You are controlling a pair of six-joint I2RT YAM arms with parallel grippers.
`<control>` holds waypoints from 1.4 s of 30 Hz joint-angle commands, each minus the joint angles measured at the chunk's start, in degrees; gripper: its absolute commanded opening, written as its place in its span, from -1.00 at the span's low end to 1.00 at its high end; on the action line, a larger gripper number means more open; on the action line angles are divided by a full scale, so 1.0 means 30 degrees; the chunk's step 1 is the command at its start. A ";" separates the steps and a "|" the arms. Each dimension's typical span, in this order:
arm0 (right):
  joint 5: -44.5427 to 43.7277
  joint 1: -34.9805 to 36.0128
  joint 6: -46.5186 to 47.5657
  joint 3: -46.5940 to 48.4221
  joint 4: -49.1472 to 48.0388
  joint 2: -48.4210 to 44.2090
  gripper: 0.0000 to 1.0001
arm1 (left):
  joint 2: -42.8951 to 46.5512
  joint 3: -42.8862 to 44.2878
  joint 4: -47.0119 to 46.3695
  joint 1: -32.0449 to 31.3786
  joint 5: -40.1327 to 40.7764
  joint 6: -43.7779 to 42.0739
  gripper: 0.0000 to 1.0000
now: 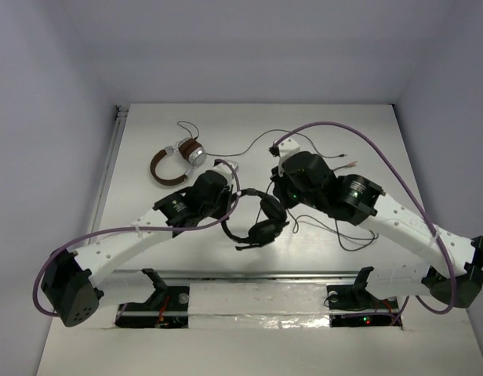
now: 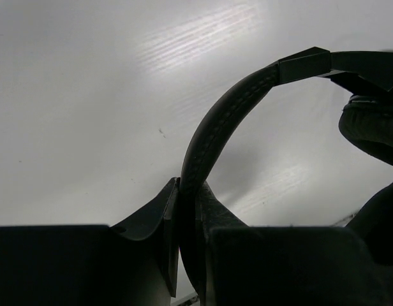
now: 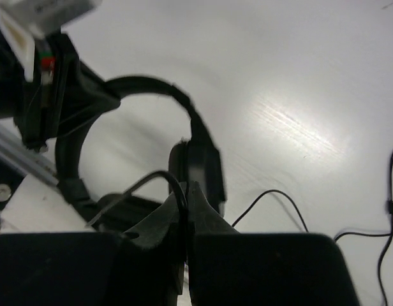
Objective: Wrap the headphones
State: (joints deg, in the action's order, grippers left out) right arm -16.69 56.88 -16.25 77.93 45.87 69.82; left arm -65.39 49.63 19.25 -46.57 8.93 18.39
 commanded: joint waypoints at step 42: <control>1.9186 -0.8238 -0.4129 -1.1326 -2.8380 0.2976 -0.43 | 0.1844 0.6601 -0.7235 0.5590 -1.2235 0.1309 -1.00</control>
State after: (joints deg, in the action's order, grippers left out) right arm 36.77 32.40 -24.45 45.56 -27.86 78.85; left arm -60.31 65.14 4.95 -30.33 -26.52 17.76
